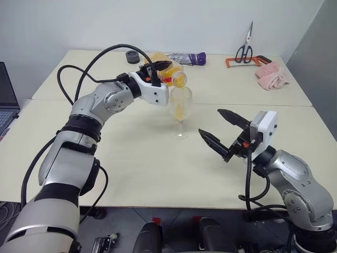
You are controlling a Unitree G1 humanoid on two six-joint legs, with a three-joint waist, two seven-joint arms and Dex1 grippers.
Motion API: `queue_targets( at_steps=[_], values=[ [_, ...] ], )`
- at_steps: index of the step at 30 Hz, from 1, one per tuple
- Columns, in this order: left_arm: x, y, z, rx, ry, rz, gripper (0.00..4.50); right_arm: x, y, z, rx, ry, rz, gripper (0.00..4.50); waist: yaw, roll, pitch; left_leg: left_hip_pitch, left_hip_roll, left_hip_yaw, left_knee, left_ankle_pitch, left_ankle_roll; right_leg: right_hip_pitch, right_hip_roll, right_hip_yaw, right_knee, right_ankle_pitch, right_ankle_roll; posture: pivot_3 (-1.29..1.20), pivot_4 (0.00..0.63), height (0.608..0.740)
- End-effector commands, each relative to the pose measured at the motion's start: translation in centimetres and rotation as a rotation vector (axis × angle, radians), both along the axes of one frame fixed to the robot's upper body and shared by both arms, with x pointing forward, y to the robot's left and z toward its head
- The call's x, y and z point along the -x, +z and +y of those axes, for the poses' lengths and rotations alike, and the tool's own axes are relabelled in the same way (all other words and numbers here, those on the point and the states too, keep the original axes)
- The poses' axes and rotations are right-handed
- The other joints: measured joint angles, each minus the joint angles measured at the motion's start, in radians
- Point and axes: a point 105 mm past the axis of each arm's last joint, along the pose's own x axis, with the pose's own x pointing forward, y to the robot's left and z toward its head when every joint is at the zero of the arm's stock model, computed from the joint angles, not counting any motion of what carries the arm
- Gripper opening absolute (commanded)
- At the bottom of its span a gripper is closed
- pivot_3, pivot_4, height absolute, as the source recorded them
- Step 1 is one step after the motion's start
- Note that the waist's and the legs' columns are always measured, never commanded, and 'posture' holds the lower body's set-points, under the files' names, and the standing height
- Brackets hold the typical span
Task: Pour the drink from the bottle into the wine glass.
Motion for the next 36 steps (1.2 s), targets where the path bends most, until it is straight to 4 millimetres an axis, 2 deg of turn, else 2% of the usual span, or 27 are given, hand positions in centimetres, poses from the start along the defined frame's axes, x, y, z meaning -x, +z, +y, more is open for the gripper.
queue_targets(
  at_steps=[1, 10, 36],
  values=[
    [0.51, 3.23, -0.21, 0.028, -0.020, -0.102, 1.71, 0.55, 1.31, -0.37, -0.006, -0.006, -0.062, 4.50, 0.000, 0.000, 0.000, 0.000, 0.000, 0.000, 0.000, 0.000, 0.000, 0.000, 0.000, 0.000, 0.000, 0.000, 0.000, 0.00, 0.150, 0.740],
    [0.43, 3.24, 0.07, 0.021, -0.010, -0.112, 1.71, 0.30, 1.47, -1.13, 0.006, -0.038, -0.073, 4.50, 0.000, 0.000, 0.000, 0.000, 0.000, 0.000, 0.000, 0.000, 0.000, 0.000, 0.000, 0.000, 0.000, 0.000, 0.000, 0.00, 0.150, 0.740],
    [-0.02, 3.67, 0.54, 0.003, 0.017, -0.146, 1.71, 0.63, 1.20, -0.71, 0.015, -0.016, -0.059, 4.50, 0.000, 0.000, 0.000, 0.000, 0.000, 0.000, 0.001, 0.000, 0.000, 0.000, 0.000, 0.000, 0.002, 0.000, 0.000, 0.00, 0.150, 0.740]
  ],
)
